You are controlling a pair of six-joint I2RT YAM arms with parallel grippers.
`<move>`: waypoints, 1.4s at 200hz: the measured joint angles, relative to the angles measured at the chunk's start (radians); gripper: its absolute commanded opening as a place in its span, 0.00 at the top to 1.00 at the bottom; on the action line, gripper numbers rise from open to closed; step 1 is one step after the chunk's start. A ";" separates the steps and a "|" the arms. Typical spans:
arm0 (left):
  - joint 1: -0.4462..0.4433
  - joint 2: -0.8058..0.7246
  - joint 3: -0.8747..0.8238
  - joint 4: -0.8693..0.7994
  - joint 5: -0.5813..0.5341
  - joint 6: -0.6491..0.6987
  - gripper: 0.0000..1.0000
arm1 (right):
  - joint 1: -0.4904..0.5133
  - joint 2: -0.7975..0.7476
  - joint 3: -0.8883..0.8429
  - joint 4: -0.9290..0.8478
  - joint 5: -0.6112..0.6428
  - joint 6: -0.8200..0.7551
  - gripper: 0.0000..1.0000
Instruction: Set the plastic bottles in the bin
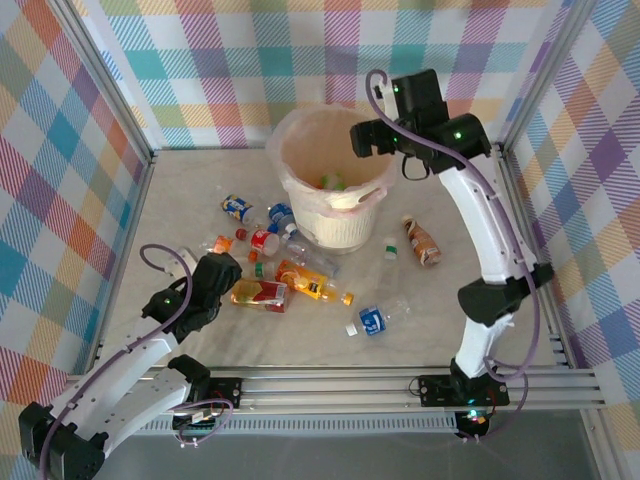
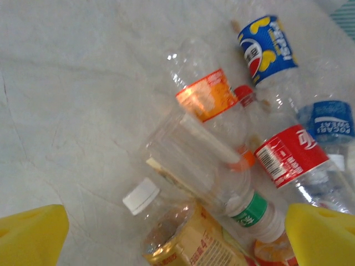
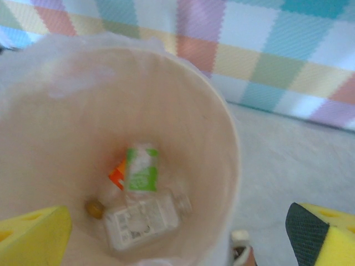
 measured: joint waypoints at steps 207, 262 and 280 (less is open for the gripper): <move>0.001 0.228 -0.093 0.234 0.257 -0.158 0.00 | -0.203 -0.513 -0.988 0.163 0.054 0.339 0.00; 0.001 0.258 -0.113 0.274 0.273 -0.178 0.00 | -0.208 -0.512 -1.015 0.180 0.029 0.346 0.00; 0.001 0.276 -0.120 0.291 0.281 -0.182 0.00 | -0.209 -0.512 -1.018 0.184 0.028 0.349 0.00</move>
